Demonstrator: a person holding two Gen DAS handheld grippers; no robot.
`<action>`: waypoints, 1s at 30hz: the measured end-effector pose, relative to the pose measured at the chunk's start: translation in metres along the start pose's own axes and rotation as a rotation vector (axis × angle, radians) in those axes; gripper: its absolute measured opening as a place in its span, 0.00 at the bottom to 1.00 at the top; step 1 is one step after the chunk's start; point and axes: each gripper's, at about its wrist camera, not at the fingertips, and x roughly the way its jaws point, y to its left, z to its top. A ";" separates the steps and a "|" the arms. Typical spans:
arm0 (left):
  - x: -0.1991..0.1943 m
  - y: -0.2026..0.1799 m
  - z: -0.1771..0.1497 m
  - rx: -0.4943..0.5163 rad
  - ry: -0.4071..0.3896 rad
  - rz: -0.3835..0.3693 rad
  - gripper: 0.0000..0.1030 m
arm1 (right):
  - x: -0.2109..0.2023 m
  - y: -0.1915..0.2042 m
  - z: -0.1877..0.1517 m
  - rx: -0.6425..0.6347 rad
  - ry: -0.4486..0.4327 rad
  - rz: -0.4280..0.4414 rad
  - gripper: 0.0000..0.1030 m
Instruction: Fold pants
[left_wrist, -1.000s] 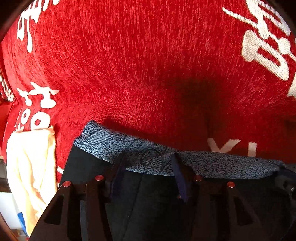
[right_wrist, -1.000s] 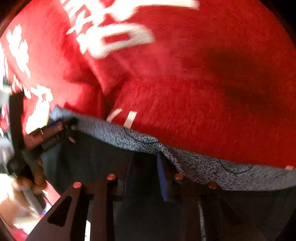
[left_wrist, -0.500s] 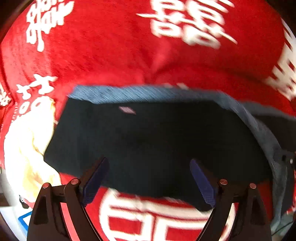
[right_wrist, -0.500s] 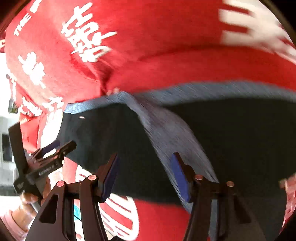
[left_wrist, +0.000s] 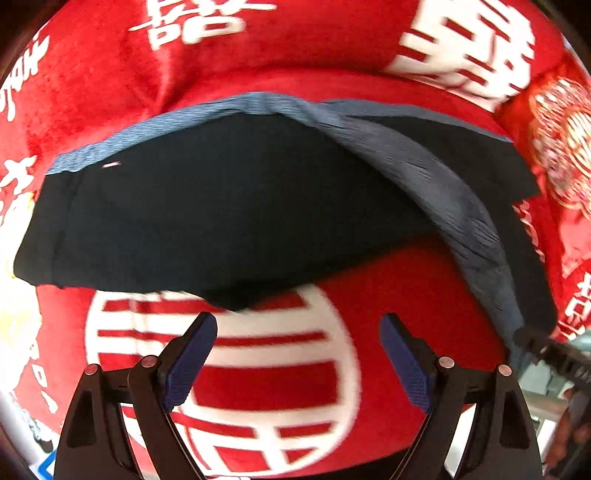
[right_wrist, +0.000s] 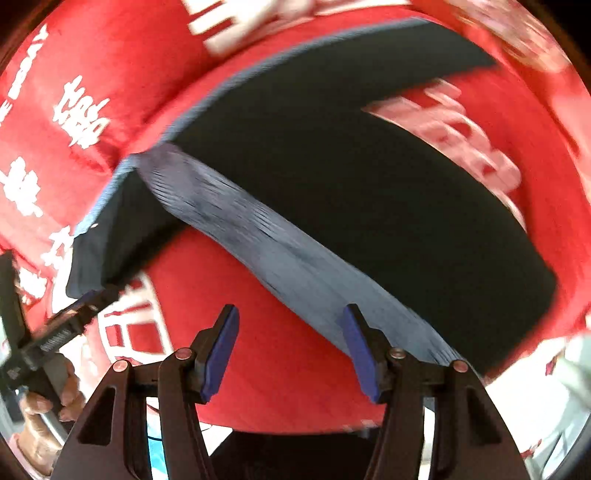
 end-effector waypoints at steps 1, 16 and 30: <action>-0.002 -0.008 -0.003 0.017 -0.005 -0.010 0.88 | -0.005 -0.014 -0.013 0.028 -0.012 -0.012 0.60; 0.033 -0.108 -0.010 0.113 0.054 -0.094 0.88 | -0.010 -0.124 -0.070 0.226 -0.027 0.025 0.60; 0.060 -0.159 0.002 0.112 0.106 -0.071 0.88 | 0.000 -0.150 -0.063 0.196 0.007 0.346 0.44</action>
